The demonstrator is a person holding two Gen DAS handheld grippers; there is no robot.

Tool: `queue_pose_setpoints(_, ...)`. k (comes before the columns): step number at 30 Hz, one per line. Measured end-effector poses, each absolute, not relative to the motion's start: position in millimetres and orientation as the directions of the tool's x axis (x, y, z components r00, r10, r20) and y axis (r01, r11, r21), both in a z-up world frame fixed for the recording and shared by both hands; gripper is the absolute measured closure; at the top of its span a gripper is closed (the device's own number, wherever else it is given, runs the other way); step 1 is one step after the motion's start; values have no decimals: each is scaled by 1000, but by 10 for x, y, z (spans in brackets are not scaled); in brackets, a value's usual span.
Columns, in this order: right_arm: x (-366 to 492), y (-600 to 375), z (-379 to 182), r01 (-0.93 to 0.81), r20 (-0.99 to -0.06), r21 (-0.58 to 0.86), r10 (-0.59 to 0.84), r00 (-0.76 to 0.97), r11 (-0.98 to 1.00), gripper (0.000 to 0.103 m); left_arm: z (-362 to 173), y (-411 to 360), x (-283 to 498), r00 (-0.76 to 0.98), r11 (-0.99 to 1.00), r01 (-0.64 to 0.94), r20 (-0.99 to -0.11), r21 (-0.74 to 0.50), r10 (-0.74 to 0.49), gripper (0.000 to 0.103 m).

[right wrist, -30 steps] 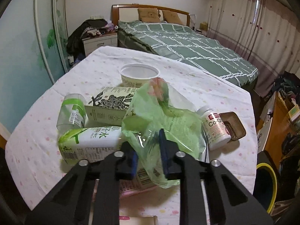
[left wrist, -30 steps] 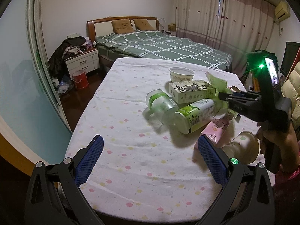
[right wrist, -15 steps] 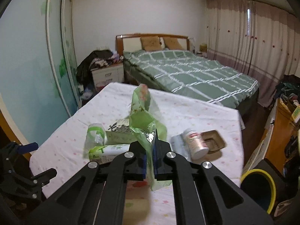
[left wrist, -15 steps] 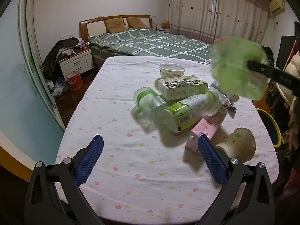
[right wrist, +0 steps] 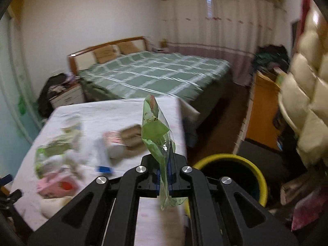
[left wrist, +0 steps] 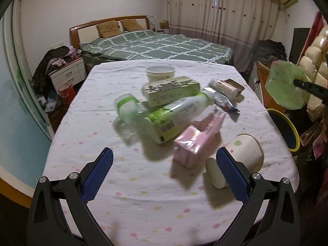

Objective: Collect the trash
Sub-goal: 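Carry the green bag over the yellow bin and open the right gripper, then grasp the white paper cup with the left gripper and lift it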

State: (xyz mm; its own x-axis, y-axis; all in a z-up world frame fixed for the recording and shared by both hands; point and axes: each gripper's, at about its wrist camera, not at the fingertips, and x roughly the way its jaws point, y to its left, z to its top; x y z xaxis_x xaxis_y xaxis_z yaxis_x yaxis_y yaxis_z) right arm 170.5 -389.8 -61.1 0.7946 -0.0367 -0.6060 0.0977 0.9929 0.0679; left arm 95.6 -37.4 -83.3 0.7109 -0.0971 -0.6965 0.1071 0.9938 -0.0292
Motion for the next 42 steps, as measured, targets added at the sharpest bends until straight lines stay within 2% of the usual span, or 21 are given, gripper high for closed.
queue_pose_setpoints(8, 1966, -4535, -1396, 300, -713, 16, -200, 673, 954, 98, -1033, -705, 955, 652, 976, 212, -737, -47, -177, 4)
queue_pose_setpoints(10, 2012, -4609, -1549, 327, -733, 2, -222, 643, 945, 93, -1089, -769, 949, 639, 972, 231, -746, -49, -190, 4)
queue_pose_setpoints(12, 2015, -4634, -1632, 343, -735, -7, -237, 635, 939, 69, -1138, -817, 953, 624, 967, 247, -754, -58, -205, 4)
queue_pose_setpoints(14, 1996, -4621, -1650, 350, -724, -25, -259, 639, 936, 58, -1193, -864, 948, 605, 961, 267, -764, -73, -226, 4)
queue_pose_setpoints(27, 1876, -4631, -1561, 352, -702, -23, -265, 660, 936, 53, -1397, -1268, 943, 493, 899, 406, -788, -168, -370, 4)
queue_pose_setpoints(37, 1773, -4738, -1534, 357, -692, 25, -241, 680, 934, 52, -1358, -1945, 900, 337, 743, 598, -746, -301, -574, 4)
queue_pose_setpoints(42, 1696, -4748, -1524, 349, -686, 38, -229, 691, 936, 51, -1309, -2052, 846, 358, 748, 625, -771, -222, -527, 4)
